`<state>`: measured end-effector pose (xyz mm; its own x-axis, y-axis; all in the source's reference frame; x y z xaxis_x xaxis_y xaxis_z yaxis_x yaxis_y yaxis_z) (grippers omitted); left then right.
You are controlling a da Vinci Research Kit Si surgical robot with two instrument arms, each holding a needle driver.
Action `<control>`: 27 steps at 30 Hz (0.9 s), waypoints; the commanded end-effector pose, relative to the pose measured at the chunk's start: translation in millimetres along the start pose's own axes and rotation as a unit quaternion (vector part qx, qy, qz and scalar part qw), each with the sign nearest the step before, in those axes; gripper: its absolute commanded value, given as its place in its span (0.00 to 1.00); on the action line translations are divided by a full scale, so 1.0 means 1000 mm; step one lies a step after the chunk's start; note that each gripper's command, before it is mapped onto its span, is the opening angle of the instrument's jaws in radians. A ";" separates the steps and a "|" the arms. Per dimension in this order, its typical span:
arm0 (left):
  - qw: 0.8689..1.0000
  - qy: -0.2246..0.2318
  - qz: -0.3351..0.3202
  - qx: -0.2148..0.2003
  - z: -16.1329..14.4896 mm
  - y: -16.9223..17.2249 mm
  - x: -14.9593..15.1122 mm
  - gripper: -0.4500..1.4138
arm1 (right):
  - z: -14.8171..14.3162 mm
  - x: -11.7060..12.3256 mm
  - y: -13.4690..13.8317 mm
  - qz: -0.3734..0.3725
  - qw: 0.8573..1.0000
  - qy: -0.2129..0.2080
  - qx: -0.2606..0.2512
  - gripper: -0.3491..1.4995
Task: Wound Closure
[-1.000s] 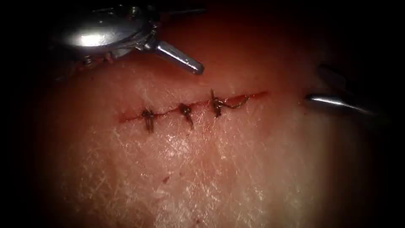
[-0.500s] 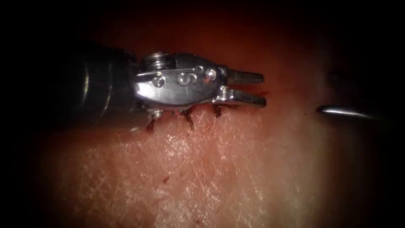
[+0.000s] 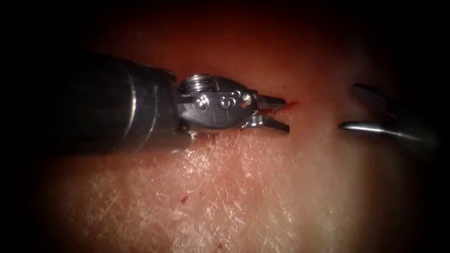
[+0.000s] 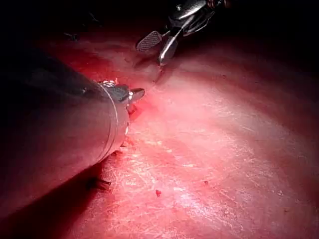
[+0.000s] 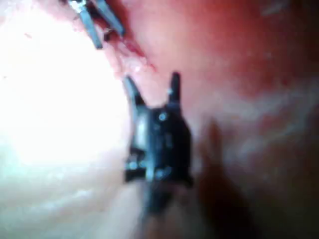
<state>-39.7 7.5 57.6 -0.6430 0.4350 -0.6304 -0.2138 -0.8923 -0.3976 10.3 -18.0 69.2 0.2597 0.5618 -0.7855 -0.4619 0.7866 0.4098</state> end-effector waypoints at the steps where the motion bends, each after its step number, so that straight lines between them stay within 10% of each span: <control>1: 1.000 0.000 0.000 0.001 0.0007 -0.0002 0.0000 0.27 | 0.0008 -0.0006 -0.0006 0.001 1.000 0.001 0.002 0.90; 3: 1.000 0.000 0.000 -0.001 0.0007 -0.0003 -0.0002 0.01 | 0.0010 -0.0006 -0.0008 0.000 1.000 0.000 0.002 0.90; 13: 1.000 0.004 0.010 -0.003 -0.0011 -0.0013 -0.0001 0.00 | 0.0024 -0.0014 -0.0023 -0.005 0.999 0.004 0.033 0.90; 27: 1.000 0.009 0.012 0.000 -0.0029 -0.0038 -0.0016 0.00 | 0.0120 0.0000 -0.0078 -0.013 0.996 0.070 0.047 0.90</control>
<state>-35.2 10.6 57.7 -0.6342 0.4170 -0.6511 -0.2003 -0.9020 -0.3825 23.2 -20.5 71.1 0.1493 0.5041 -0.8506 -0.3759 0.8246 0.4227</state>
